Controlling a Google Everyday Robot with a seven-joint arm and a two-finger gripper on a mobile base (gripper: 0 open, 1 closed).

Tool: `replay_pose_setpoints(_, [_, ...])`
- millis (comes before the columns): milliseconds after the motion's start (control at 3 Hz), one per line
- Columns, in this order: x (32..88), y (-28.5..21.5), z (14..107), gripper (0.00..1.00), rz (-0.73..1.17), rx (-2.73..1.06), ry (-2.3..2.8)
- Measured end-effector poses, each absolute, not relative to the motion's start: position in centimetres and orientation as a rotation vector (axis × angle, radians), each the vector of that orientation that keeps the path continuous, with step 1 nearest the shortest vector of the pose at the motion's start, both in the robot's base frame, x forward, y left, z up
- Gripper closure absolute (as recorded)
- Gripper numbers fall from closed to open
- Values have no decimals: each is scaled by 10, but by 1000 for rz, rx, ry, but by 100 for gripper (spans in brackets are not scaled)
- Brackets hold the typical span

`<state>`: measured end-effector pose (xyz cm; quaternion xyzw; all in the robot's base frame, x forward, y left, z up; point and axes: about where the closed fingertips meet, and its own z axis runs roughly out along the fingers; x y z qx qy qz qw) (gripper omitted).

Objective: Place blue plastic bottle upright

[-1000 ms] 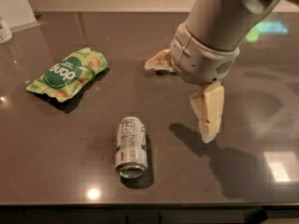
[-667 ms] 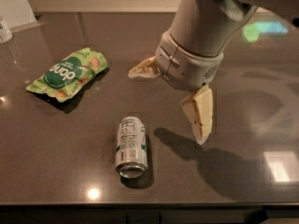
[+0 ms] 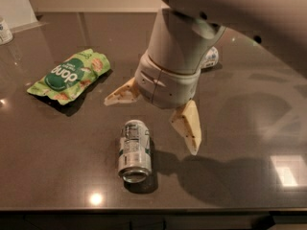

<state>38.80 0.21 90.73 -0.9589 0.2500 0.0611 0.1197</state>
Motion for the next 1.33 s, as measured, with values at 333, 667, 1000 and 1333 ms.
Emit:
replay_pose_setpoints(333, [380, 14, 890, 0, 193, -2871, 511])
replay_pose_setpoints(667, [384, 27, 878, 0, 156, -2906, 341])
replay_pose_setpoints(1000, [398, 39, 875, 0, 80, -2918, 246])
replay_pose_setpoints(1333, [405, 43, 869, 0, 23, -2944, 188])
